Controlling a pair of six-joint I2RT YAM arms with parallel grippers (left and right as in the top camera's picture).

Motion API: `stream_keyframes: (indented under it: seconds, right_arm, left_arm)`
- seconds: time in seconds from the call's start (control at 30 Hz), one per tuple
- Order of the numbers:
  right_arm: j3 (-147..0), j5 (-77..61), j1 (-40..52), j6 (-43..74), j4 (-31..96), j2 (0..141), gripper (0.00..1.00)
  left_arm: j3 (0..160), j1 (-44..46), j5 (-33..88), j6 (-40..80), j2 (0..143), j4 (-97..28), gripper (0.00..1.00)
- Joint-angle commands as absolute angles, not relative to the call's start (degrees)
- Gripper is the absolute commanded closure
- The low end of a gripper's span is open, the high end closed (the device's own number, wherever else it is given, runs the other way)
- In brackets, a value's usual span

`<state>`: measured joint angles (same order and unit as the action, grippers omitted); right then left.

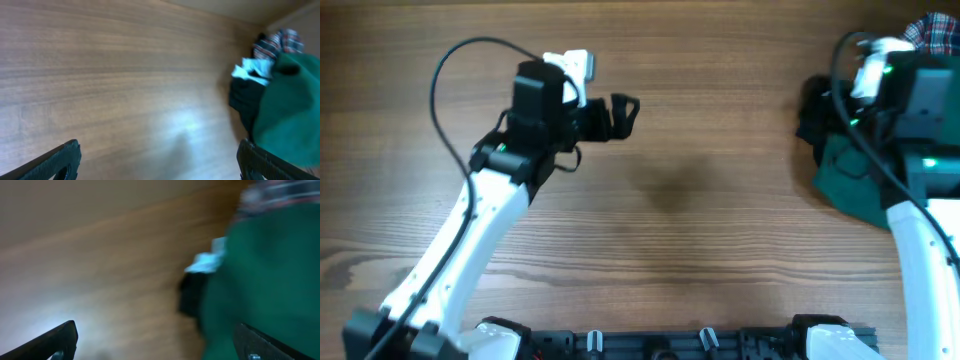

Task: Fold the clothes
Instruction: 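Raise both arms and reach the right gripper toward the green garment pile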

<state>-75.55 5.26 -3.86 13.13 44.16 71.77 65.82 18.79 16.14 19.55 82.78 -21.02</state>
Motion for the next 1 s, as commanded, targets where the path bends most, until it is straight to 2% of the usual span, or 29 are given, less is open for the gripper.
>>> stream_keyframes:
  seconds: [0.0,0.1,0.37,0.5,0.77,0.97]
  right_arm:
    - [-76.60,18.22,-8.82,21.71,44.64,74.83,0.01]
    - [-76.60,16.93,-15.11,23.11,44.62,78.41,0.00]
    - [-76.60,-3.38,-32.32,19.51,39.92,83.81,0.03]
    - [-76.60,-9.19,-39.46,19.07,35.68,83.92,0.01]
    - [-76.60,-24.77,-46.65,10.55,25.12,89.32,0.00]
    - [-76.60,-31.90,-48.73,10.28,16.64,96.53,0.01]
  left_arm:
    - [70.11,19.16,10.31,22.00,85.95,-20.75,0.00]
    - [70.26,19.11,8.23,22.79,86.59,-20.84,0.00]
    - [70.26,19.11,7.35,22.74,86.59,-21.04,0.00]
    - [70.26,19.11,7.33,22.74,86.72,-20.99,0.00]
    - [70.24,19.11,7.35,22.74,87.13,-20.95,0.00]
    - [70.26,19.14,7.38,19.68,87.13,-21.23,0.00]
